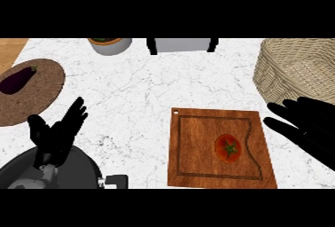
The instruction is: Pick the tomato from the cutting board and place it in the basket
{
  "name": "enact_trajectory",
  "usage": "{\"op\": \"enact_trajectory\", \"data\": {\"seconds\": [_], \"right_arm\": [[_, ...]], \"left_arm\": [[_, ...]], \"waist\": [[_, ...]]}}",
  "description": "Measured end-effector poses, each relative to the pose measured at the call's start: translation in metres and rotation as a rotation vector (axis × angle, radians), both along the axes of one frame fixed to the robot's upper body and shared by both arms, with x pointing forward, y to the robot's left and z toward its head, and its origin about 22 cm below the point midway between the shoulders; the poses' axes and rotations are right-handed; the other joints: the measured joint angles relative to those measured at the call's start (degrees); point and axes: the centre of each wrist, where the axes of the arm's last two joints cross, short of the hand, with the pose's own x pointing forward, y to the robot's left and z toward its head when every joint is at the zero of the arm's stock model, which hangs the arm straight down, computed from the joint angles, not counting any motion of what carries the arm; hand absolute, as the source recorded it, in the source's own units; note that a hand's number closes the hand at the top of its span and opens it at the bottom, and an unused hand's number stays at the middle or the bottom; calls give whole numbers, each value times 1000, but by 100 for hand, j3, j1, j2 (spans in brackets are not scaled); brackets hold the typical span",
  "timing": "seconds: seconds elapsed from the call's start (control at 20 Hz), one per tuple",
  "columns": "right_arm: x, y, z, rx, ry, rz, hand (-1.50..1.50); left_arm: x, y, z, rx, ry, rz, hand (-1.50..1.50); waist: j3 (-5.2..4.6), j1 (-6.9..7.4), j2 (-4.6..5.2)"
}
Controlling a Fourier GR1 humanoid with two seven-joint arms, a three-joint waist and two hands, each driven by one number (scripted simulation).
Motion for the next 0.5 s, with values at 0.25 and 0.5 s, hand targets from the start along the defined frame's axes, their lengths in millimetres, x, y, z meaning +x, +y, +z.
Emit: {"op": "enact_trajectory", "data": {"seconds": [0.25, 0.5], "right_arm": [[-9, -2, 10, -7, 29, -5, -150], [-13, -2, 7, 26, 53, -11, -150]], "left_arm": [[0, -2, 0, 3, -15, -14, 0], [2, -5, 1, 9, -14, -19, 0]], "waist": [[11, 70, 26], [17, 140, 55]]}}
